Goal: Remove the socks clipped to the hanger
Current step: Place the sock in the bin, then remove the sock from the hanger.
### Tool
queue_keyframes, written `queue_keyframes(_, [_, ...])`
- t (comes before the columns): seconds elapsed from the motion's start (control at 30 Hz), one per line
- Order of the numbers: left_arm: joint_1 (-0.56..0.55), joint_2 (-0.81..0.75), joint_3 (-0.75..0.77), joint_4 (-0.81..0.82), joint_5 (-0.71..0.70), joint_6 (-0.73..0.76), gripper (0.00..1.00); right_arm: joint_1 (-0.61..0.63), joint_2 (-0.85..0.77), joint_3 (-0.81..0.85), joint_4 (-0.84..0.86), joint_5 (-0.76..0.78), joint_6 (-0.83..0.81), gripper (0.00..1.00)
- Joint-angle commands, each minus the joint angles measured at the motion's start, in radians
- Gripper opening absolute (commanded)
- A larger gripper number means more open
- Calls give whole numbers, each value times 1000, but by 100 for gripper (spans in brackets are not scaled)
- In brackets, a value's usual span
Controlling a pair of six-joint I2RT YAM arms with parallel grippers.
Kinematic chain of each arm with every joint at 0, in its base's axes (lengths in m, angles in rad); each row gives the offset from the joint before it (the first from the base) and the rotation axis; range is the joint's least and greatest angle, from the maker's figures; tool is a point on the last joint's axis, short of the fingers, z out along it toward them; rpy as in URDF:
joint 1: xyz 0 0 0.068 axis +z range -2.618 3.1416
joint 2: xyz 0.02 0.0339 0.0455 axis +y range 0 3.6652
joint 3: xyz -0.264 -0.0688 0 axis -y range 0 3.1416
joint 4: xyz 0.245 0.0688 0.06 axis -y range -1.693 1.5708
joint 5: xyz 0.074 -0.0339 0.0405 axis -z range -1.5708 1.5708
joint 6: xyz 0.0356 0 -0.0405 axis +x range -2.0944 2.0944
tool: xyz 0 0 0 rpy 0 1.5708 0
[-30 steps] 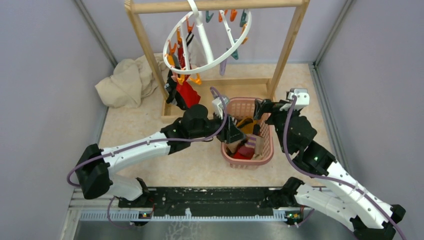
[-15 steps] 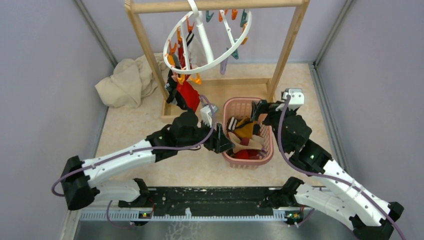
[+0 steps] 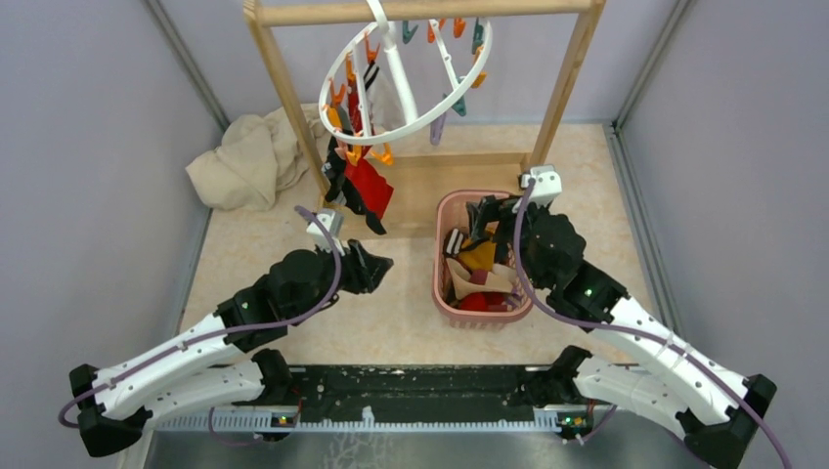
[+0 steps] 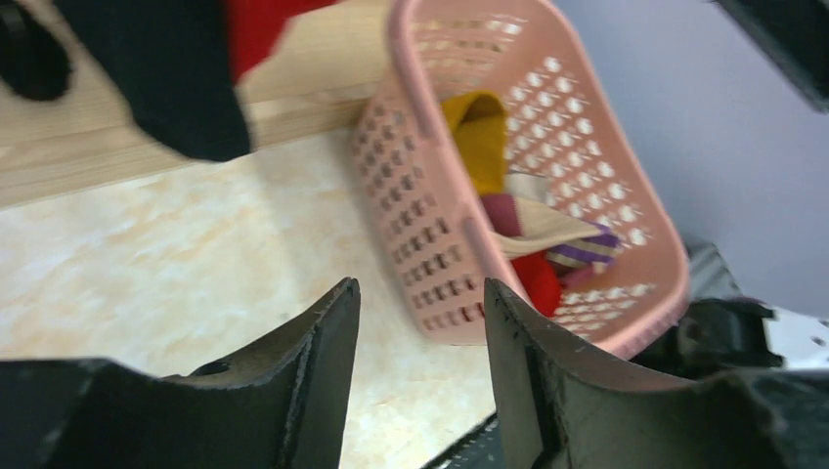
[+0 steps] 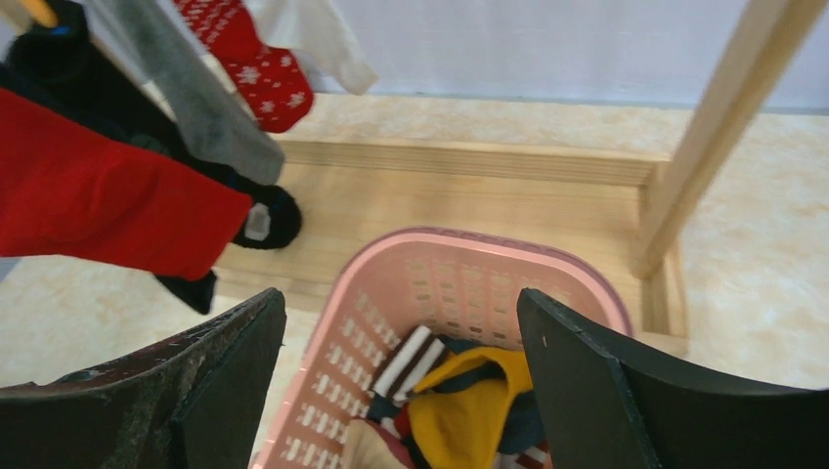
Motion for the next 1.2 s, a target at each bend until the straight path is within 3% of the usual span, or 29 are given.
queue_keyframes(0.0, [-1, -86, -50, -88, -231, -72, 53, -9, 38, 21, 137, -199, -13, 87])
queue_keyframes(0.2, [-2, -95, -33, -208, -301, -158, 54, -6, 158, -2, 356, -472, -42, 80])
queue_keyframes(0.37, [-2, -93, -17, -281, -318, -200, 69, 48, 272, 7, 515, -520, -75, 75])
queue_keyframes(0.53, [-2, -122, -26, -298, -315, -214, 71, 168, 389, 58, 566, -460, -171, 85])
queue_keyframes(0.7, [-2, -147, -34, -297, -307, -216, 70, 210, 429, 70, 620, -377, -185, 98])
queue_keyframes(1.1, [-2, -148, -44, -279, -288, -195, 69, 231, 624, 205, 656, -218, -204, 98])
queue_keyframes(1.17, [-2, -155, -46, -276, -285, -196, 69, 231, 644, 224, 652, -197, -204, 94])
